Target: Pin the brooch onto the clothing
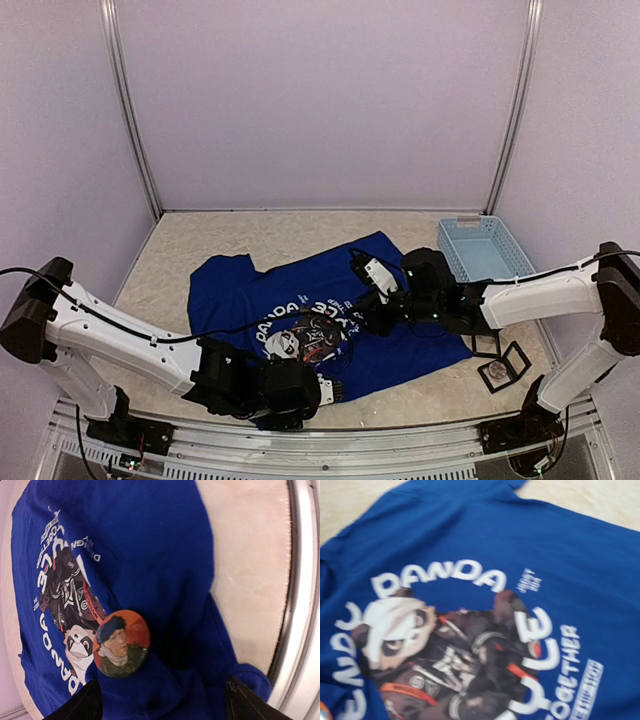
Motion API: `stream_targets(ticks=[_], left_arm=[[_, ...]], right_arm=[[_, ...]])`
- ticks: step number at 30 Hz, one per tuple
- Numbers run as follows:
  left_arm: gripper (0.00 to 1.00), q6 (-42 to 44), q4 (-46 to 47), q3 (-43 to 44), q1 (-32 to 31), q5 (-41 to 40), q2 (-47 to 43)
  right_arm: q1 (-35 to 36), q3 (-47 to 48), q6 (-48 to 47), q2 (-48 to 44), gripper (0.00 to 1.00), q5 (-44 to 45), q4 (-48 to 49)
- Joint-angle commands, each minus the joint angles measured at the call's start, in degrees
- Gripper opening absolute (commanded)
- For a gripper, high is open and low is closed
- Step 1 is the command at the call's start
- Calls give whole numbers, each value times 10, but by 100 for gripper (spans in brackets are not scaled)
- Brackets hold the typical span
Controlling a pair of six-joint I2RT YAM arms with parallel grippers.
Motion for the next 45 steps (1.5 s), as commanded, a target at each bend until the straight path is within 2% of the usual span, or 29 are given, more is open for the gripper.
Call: stream_targets(ticks=[1,3,5,6,8,10,12,14,16,20,24,27,30,34,36,38,41,45], left_arm=[[80,-45,-151,43,-13,70,-24],[80,-43,-155,46,-7,90,-61],[82,-46,-120,44,24,80,-116],[84,-58,-83,40,56,72,-139],[85,-107,11,15,166,111,-193],[76,-210,114,-31,298,150,-240],[62,-300,155,-74,406,158,-241],[54,-355,164,-99,479,156,-213],[48,-374,168,-104,517,140,-159],[45,-388,188,-69,548,95,-42],[44,-395,204,6,582,103,89],[44,-397,187,98,612,126,190],[44,-374,164,217,639,116,274],[47,-328,70,445,669,106,417],[52,-306,44,552,672,98,474],[61,-278,42,621,671,113,497],[69,-246,92,586,658,126,448],[76,-253,163,426,633,113,298]], right_arm=[[-25,12,20,-15,42,69,-47],[-47,32,29,-4,39,85,-77],[-74,56,29,19,33,100,-101],[-88,69,27,32,29,103,-109],[-118,99,24,66,23,112,-125],[-138,140,22,106,15,113,-139],[-156,174,21,149,7,118,-157],[-173,203,26,188,0,125,-174],[-190,229,33,223,0,125,-184],[-213,276,40,284,0,127,-206],[-233,295,52,327,0,119,-212],[-250,310,62,349,0,117,-219],[-267,332,66,372,0,111,-222],[-280,394,58,418,0,113,-250],[-284,430,52,439,0,112,-273],[-284,468,43,448,0,108,-298],[-279,490,22,424,0,112,-311],[-260,489,-7,353,0,149,-339]])
